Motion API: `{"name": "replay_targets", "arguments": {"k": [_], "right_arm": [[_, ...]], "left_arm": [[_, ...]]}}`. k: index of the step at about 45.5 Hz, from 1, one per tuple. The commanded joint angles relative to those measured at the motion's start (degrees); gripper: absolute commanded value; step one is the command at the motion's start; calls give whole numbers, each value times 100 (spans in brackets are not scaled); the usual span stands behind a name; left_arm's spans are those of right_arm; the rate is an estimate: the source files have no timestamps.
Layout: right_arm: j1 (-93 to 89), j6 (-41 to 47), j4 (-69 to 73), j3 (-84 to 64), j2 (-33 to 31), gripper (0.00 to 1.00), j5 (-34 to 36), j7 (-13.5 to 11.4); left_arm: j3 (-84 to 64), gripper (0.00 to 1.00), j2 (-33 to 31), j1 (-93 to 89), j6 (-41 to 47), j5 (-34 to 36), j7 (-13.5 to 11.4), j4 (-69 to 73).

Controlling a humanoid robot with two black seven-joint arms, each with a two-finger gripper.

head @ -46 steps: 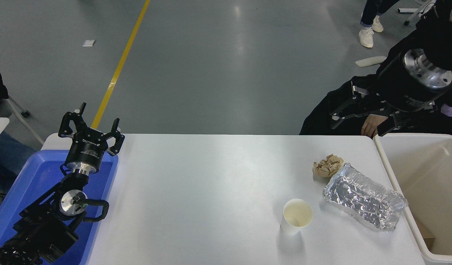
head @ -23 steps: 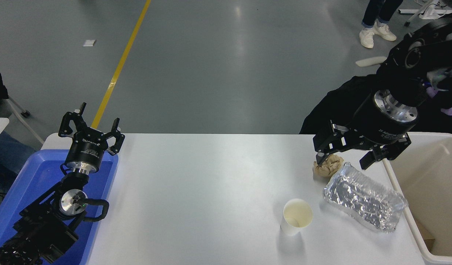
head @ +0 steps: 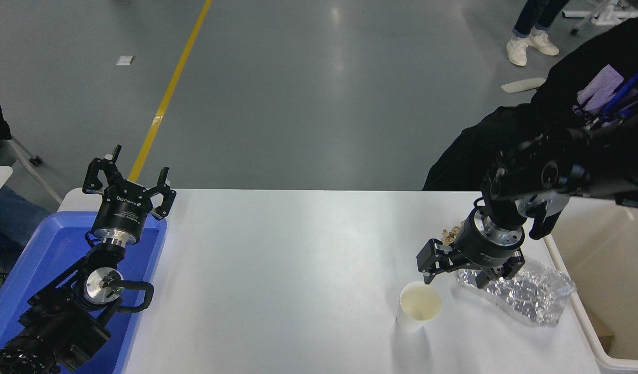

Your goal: Pick up paper cup place in dustbin

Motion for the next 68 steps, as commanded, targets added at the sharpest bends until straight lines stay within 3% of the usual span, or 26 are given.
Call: {"name": "replay_targets", "arguments": {"k": [1, 36, 44, 52, 57, 68], "right_arm": [[-575, -640, -147, 74, 208, 98, -40, -9], [-716, -719, -156, 197, 199, 97, 57, -9], [-716, -719, -156, 188, 191, 76, 153, -9], [-724, -719, -156, 206, 191, 69, 162, -9], [-724, -710, -138, 206, 191, 56, 189, -9], [-724, -710, -138, 250, 191, 53, 189, -9]], "left_arm": [[0, 98, 0, -8, 1, 0, 0, 0], [0, 98, 0, 1, 1, 0, 0, 0], [0, 98, 0, 1, 1, 0, 0, 0], [0, 98, 0, -8, 1, 0, 0, 0], [0, 98, 0, 1, 9, 0, 0, 0], [0, 98, 0, 1, 1, 0, 0, 0]]}}
